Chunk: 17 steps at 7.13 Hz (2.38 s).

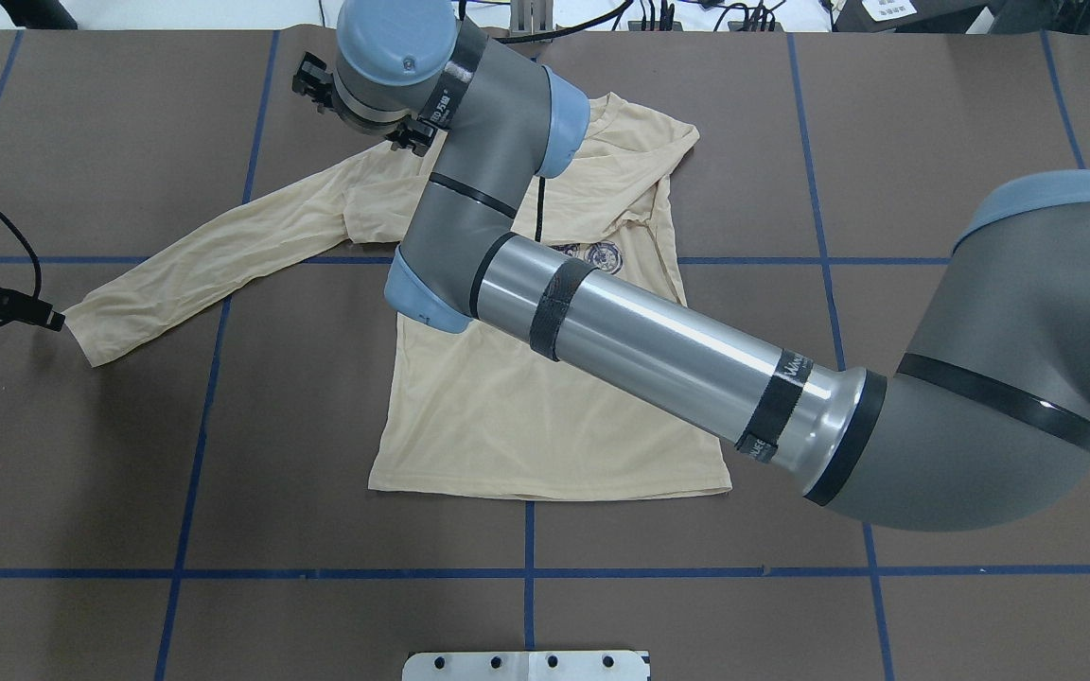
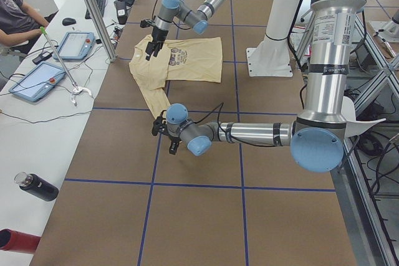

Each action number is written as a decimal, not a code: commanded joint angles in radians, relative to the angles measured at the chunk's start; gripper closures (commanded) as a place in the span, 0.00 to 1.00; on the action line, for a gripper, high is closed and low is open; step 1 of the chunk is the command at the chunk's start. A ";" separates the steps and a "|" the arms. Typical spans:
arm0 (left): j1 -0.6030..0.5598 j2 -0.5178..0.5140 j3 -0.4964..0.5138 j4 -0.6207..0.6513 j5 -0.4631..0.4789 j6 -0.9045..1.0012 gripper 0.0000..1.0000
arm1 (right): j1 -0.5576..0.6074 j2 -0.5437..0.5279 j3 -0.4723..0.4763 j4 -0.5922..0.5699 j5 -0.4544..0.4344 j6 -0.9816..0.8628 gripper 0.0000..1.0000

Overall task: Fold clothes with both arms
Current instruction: 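Release the sleeve and lift the right gripper while the left gripper grasps the other cuff, then carry the other sleeve across the shirt toward the far shoulder with the left gripper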

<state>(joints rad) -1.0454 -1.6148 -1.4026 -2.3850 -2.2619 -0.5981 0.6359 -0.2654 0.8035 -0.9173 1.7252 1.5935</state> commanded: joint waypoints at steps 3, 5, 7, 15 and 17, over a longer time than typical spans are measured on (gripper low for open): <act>0.013 -0.059 0.056 -0.005 -0.004 -0.009 0.40 | 0.175 -0.326 0.355 -0.008 0.278 -0.035 0.11; 0.013 -0.079 0.071 -0.006 -0.004 -0.008 0.51 | 0.287 -0.493 0.495 -0.005 0.422 -0.139 0.11; 0.013 -0.077 0.070 -0.008 -0.004 -0.003 0.94 | 0.301 -0.505 0.499 -0.005 0.448 -0.139 0.11; 0.045 -0.493 -0.156 0.139 -0.128 -0.761 1.00 | 0.481 -0.900 0.652 0.011 0.590 -0.444 0.01; 0.082 -0.722 -0.090 0.141 -0.076 -1.024 1.00 | 0.505 -0.946 0.643 0.009 0.587 -0.510 0.01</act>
<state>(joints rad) -0.9811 -2.2041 -1.5303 -2.2526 -2.3741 -1.4840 1.1249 -1.1813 1.4517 -0.9080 2.3119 1.1208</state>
